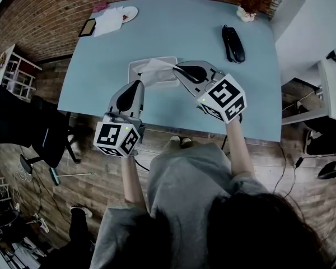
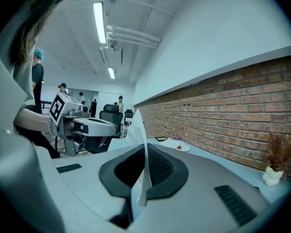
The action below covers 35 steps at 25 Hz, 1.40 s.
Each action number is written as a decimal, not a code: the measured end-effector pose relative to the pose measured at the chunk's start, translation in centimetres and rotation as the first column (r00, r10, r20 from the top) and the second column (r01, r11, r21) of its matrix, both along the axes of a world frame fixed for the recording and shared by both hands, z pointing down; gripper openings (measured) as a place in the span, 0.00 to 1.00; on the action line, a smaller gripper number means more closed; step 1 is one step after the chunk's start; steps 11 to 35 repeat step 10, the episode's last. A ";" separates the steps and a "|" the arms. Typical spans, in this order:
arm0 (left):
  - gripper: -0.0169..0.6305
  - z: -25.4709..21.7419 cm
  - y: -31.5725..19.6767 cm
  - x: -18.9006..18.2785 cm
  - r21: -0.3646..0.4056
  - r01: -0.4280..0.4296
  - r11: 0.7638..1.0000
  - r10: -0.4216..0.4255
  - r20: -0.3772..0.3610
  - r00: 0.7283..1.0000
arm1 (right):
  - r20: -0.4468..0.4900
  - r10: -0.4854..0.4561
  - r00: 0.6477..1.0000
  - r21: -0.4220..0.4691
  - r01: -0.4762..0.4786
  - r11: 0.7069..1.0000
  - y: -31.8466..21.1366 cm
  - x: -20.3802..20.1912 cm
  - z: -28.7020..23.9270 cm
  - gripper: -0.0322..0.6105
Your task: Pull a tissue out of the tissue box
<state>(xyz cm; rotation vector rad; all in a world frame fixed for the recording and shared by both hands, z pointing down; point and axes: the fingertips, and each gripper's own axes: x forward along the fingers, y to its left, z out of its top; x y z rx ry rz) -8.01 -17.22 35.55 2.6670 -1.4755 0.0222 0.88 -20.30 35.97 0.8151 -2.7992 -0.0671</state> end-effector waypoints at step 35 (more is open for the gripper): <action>0.03 -0.2 0.1 0.7 0.009 -0.011 1.000 0.012 -0.003 1.000 | 0.043 0.012 0.999 0.032 -0.014 0.999 0.0 0.7 -1.0 0.05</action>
